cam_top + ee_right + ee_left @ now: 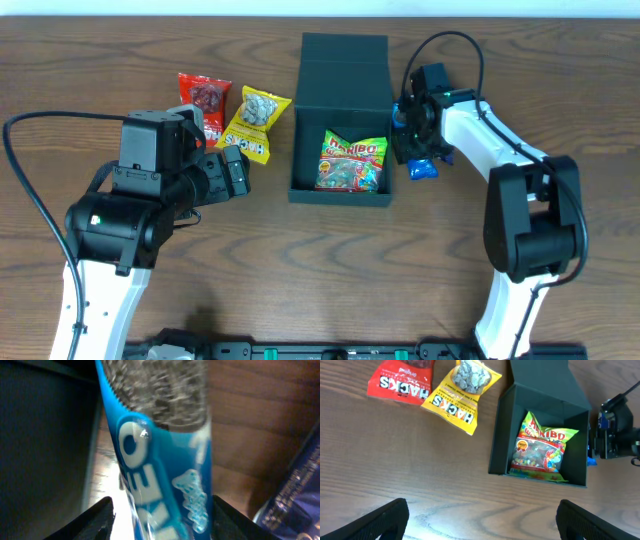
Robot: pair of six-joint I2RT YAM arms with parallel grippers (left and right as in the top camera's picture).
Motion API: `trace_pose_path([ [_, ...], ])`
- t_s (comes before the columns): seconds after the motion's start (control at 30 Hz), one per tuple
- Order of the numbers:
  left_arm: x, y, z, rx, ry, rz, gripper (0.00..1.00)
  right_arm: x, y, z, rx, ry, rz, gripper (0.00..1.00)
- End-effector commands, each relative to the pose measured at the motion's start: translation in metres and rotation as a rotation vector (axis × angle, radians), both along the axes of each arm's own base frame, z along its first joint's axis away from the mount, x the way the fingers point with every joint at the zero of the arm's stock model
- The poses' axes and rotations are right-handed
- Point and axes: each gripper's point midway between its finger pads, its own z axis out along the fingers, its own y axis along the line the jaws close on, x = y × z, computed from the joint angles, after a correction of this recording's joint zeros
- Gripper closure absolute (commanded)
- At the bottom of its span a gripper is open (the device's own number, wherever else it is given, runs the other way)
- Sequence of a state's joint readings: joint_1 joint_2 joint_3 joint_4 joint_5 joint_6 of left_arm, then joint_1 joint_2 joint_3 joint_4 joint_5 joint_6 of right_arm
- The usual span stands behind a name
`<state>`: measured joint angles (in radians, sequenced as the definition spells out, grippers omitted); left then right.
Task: Pack container
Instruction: 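Move the right gripper to the blue Oreo pack and grasp it, then lift the Oreo pack and lower it into the box's left side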
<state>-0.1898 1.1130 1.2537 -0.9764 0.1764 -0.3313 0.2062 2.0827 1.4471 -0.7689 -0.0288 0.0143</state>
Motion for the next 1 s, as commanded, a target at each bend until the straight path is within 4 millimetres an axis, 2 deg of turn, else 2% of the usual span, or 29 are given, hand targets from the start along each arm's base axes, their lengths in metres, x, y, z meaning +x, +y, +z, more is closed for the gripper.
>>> trace_pose_path([
  [0.0,0.002,0.003,0.001,0.021,-0.008,-0.004,0.05,-0.005,0.001,-0.016,-0.013,0.036,0.028,0.41],
  [0.13,0.002,0.003,0.001,0.021,-0.008,-0.004,0.05,-0.006,0.001,-0.019,-0.015,0.043,0.028,0.50],
  [0.2,0.003,0.003,0.001,0.020,-0.008,-0.004,0.05,-0.004,0.001,-0.015,-0.013,0.034,0.027,0.59],
  [0.3,0.002,0.003,0.001,0.021,-0.008,-0.004,0.05,0.000,-0.001,-0.004,-0.011,0.023,0.016,0.64],
  [0.43,0.002,0.003,0.001,0.021,-0.008,-0.004,0.05,0.015,-0.005,0.029,-0.005,-0.026,-0.012,0.67],
  [0.63,0.002,0.003,0.001,0.020,-0.008,-0.004,0.05,0.036,-0.006,0.106,-0.018,-0.128,-0.052,0.70],
  [0.67,0.002,0.003,0.001,0.021,-0.008,-0.004,0.05,0.037,0.000,0.121,-0.004,-0.148,-0.072,0.70],
  [0.73,0.003,0.004,0.001,0.025,-0.009,-0.001,0.05,0.036,0.012,0.136,0.020,-0.167,-0.108,0.71],
  [0.77,0.003,0.006,0.001,0.031,-0.010,0.004,0.05,0.031,0.027,0.138,0.044,-0.159,-0.124,0.72],
  [0.9,0.003,0.006,0.000,0.032,-0.010,0.005,0.05,0.016,0.063,0.137,0.073,-0.131,-0.145,0.74],
  [0.97,0.003,0.006,0.000,0.033,-0.009,0.005,0.05,0.009,0.090,0.138,0.111,-0.128,-0.139,0.74],
])
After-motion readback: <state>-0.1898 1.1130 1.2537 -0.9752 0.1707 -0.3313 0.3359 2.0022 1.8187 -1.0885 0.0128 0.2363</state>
